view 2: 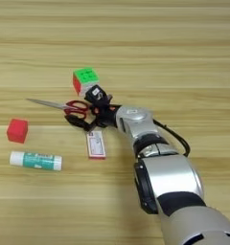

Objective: Move the objects on the table

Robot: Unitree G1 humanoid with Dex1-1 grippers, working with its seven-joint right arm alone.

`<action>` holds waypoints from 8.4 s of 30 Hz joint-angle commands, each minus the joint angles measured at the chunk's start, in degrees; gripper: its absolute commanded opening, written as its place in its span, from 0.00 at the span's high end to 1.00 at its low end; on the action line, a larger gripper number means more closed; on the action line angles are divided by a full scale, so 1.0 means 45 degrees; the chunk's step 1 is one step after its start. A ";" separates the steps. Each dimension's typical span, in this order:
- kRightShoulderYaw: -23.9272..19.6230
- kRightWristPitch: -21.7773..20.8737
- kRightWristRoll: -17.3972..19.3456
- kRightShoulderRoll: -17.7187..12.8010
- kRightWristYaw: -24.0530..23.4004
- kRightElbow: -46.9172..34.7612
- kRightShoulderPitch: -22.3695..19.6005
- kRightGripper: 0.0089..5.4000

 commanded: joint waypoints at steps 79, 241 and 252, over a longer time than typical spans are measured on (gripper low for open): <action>0.0947 0.0218 0.0443 0.1026 0.2126 -0.3992 0.0804 0.16; -0.0869 -0.0299 0.2494 -0.0461 0.3283 -0.7476 0.0246 0.39; -0.0261 -0.0017 0.2647 -0.1223 0.5377 -0.8380 0.1233 0.39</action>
